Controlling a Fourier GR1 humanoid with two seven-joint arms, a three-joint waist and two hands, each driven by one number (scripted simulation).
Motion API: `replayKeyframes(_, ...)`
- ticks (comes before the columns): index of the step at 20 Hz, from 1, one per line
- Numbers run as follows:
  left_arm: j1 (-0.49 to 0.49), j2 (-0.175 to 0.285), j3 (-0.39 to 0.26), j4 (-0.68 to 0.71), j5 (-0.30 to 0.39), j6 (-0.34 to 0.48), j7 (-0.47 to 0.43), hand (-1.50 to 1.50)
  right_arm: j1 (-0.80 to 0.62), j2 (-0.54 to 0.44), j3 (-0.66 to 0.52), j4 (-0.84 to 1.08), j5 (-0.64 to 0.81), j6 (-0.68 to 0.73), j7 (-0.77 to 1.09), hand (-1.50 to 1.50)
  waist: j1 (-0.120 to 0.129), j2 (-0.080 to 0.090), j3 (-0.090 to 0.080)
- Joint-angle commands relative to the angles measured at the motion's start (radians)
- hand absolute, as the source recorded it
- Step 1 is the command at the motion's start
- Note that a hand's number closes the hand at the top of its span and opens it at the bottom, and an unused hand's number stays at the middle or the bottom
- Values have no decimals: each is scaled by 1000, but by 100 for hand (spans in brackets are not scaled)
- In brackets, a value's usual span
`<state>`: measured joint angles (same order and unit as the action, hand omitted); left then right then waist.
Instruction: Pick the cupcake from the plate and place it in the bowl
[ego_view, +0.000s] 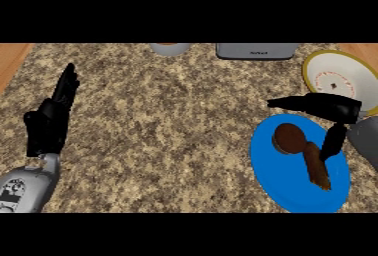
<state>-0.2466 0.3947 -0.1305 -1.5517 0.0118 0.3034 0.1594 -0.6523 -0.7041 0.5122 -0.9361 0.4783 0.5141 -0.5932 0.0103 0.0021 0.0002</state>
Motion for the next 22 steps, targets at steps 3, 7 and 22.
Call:
replayKeyframes(3, 30, -29, 7, -21, -34, -25, -6, 0, -28, 67, -24, 73, 70, 56, -67, -150, 0, -1, 0)
replayKeyframes(7, 19, -45, 29, -16, -43, -28, -11, 0, 15, 95, -8, 130, 128, -23, -130, -150, -2, 0, 0)
replayKeyframes(22, 6, -89, 83, -27, -87, -82, 33, 0, -37, 228, -77, 263, 277, -160, -241, 150, -4, 0, 0)
